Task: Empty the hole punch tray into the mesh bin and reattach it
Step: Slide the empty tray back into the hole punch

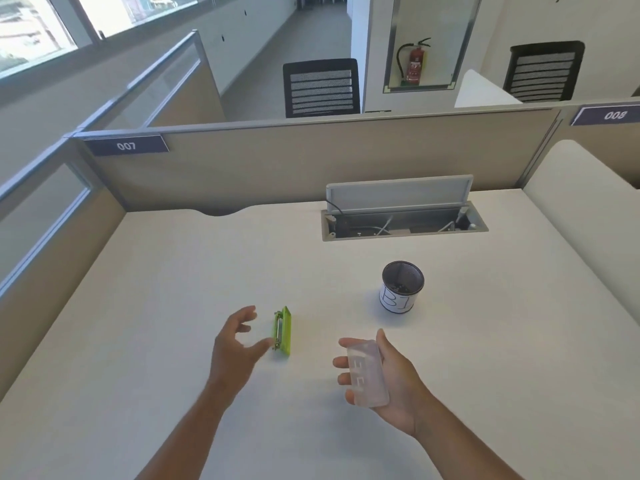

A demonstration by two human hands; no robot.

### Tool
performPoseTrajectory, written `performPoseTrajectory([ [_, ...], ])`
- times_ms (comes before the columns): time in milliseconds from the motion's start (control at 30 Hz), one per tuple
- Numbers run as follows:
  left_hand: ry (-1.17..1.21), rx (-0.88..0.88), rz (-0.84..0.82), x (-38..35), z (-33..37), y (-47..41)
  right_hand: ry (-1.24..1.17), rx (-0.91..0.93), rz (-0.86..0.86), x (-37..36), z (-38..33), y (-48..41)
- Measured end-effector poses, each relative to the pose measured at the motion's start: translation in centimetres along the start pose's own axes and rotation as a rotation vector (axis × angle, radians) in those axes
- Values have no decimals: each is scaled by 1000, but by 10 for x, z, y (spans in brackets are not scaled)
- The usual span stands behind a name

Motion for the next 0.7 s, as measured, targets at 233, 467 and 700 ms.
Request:
performPoseTrajectory([
  [233, -250, 25, -409, -36, -35, -31, -5, 7, 3, -4, -7, -5],
  [467, -341, -75, -397, -55, -27, -47, -27, 20, -13, -5, -13, -8],
  [700, -321, -104, -402, -60, -22, -45, -22, 18, 1, -1, -11, -8],
])
Point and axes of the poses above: each hand's wrist, its own y-axis away from the middle knuckle, its own x-axis out of the back of the hand, z = x × y, the point moved 9 cm from there along -y, towards the middle knuckle, and after that the axes turned 3 degrees about -y, right-handed, at the moved point
